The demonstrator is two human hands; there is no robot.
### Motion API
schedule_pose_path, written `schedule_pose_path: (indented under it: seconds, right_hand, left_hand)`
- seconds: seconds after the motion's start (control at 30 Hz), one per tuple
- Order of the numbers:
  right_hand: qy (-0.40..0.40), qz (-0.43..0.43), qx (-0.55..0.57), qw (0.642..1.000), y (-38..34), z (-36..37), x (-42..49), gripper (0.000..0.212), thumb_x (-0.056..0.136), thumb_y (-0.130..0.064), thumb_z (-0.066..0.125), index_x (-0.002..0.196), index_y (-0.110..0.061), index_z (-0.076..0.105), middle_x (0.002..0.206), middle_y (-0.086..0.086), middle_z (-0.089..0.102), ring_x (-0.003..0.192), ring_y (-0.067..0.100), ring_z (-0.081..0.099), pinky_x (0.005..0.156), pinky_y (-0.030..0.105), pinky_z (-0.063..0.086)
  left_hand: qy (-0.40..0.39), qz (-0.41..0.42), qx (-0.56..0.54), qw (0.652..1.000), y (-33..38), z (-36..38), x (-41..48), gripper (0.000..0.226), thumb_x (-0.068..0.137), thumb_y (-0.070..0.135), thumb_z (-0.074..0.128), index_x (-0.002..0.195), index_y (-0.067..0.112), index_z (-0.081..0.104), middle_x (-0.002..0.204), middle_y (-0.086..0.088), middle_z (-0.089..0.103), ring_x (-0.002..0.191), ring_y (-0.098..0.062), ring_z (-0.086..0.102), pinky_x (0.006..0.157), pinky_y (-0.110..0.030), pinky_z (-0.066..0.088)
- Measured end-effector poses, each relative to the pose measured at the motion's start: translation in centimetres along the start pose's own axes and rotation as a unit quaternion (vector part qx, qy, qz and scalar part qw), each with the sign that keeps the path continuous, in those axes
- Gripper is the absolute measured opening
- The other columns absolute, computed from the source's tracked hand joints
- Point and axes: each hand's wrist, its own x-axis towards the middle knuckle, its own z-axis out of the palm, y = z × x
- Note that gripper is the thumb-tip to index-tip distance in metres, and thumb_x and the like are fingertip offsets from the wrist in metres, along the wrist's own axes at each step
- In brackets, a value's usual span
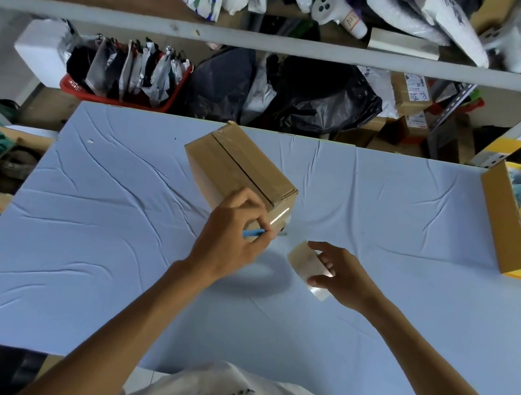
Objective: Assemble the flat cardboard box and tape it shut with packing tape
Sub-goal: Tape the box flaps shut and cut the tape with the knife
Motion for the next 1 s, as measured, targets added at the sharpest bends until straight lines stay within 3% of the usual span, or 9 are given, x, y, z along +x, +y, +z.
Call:
schedule_pose_path:
  seconds: [0.1,0.23,0.43,0.53,0.63,0.8,0.83,0.9,1.0]
  right_hand:
    - [0.038,-0.039,-0.066,0.996,0.3,0.5,0.7,0.055,0.071,-0.004,0.072,0.122,-0.014,0.056,0.105,0.0,0.063,0.101,0.021,0.06,0.082,0.028,0.047]
    - [0.018,-0.028,-0.191,0.981,1.0,1.3,1.9,0.071,0.076,-0.009,0.07,0.14,-0.011,0.04,0.139,0.012,0.049,0.127,0.03,0.045,0.102,0.037,0.041]
    - [-0.007,-0.023,-0.277,0.96,1.0,3.7,2.8,0.081,0.081,-0.015,0.07,0.147,-0.013,0.024,0.137,0.015,0.049,0.126,0.033,0.045,0.101,0.037,0.039]
    - [-0.008,-0.019,-0.281,0.959,1.1,4.4,2.8,0.085,0.083,-0.018,0.069,0.15,-0.013,0.017,0.14,0.015,0.047,0.129,0.032,0.042,0.104,0.038,0.038]
    - [-0.014,-0.017,-0.283,0.959,1.2,4.8,2.6,0.09,0.084,-0.016,0.069,0.151,-0.014,0.011,0.143,0.015,0.044,0.131,0.032,0.041,0.104,0.038,0.037]
    - [-0.091,0.021,-0.271,0.958,0.0,3.4,2.9,0.102,0.072,-0.025,0.08,0.15,-0.017,0.015,0.14,0.014,0.044,0.132,0.031,0.038,0.107,0.037,0.034]
    - [-0.086,0.008,-0.277,0.957,-0.7,2.6,3.0,0.101,0.068,-0.03,0.083,0.148,-0.017,0.023,0.135,0.013,0.047,0.127,0.03,0.043,0.104,0.036,0.037]
    - [-0.032,-0.03,-0.23,0.972,-2.2,0.6,3.0,0.091,0.062,-0.032,0.086,0.139,-0.018,0.04,0.119,0.008,0.055,0.113,0.027,0.053,0.095,0.035,0.044]
    - [0.004,-0.051,0.066,0.997,-4.4,-2.1,2.9,0.056,0.072,-0.01,0.079,0.121,-0.01,0.054,0.107,0.011,0.062,0.1,0.028,0.06,0.091,0.038,0.049]
  left_hand:
    - [-0.054,-0.006,-0.019,0.998,-1.2,-0.3,-2.2,0.014,0.073,0.027,0.075,0.067,0.019,0.065,0.079,0.011,0.053,0.068,-0.009,0.057,0.058,-0.018,0.045]
    - [-0.161,-0.137,-0.035,0.977,-4.8,1.2,-4.8,0.013,0.07,0.022,0.079,0.065,0.018,0.068,0.073,0.008,0.059,0.066,-0.008,0.059,0.061,-0.024,0.048]
    - [-0.191,-0.322,-0.049,0.926,-10.3,4.5,-5.7,0.012,0.078,0.022,0.075,0.078,0.01,0.073,0.075,-0.001,0.069,0.072,-0.009,0.061,0.066,-0.022,0.043]
    - [-0.18,-0.35,-0.023,0.919,-11.6,5.3,-5.8,0.016,0.076,0.03,0.078,0.077,0.015,0.072,0.073,0.002,0.069,0.074,-0.013,0.065,0.064,-0.021,0.045]
    - [-0.166,-0.348,0.024,0.922,-12.4,5.9,-6.1,0.011,0.072,0.022,0.077,0.075,0.02,0.067,0.076,0.0,0.071,0.081,-0.019,0.068,0.063,-0.023,0.043]
    - [-0.171,-0.325,0.085,0.926,-12.8,5.4,-5.9,0.038,0.073,0.036,0.078,0.094,0.011,0.06,0.098,-0.011,0.062,0.094,-0.029,0.059,0.077,-0.035,0.048]
    - [-0.145,-0.315,0.081,0.934,-12.3,4.9,-5.5,0.042,0.073,0.034,0.079,0.099,0.008,0.06,0.101,-0.012,0.059,0.095,-0.029,0.058,0.08,-0.037,0.049]
    - [-0.005,-0.296,0.023,0.955,-10.8,3.1,-4.1,0.038,0.075,0.019,0.077,0.105,0.007,0.058,0.101,-0.01,0.056,0.096,-0.03,0.058,0.08,-0.04,0.05]
    - [0.218,-0.198,0.002,0.956,-7.9,-0.5,-0.6,0.034,0.077,0.01,0.065,0.109,0.009,0.055,0.105,-0.006,0.057,0.099,-0.023,0.055,0.083,-0.035,0.047]
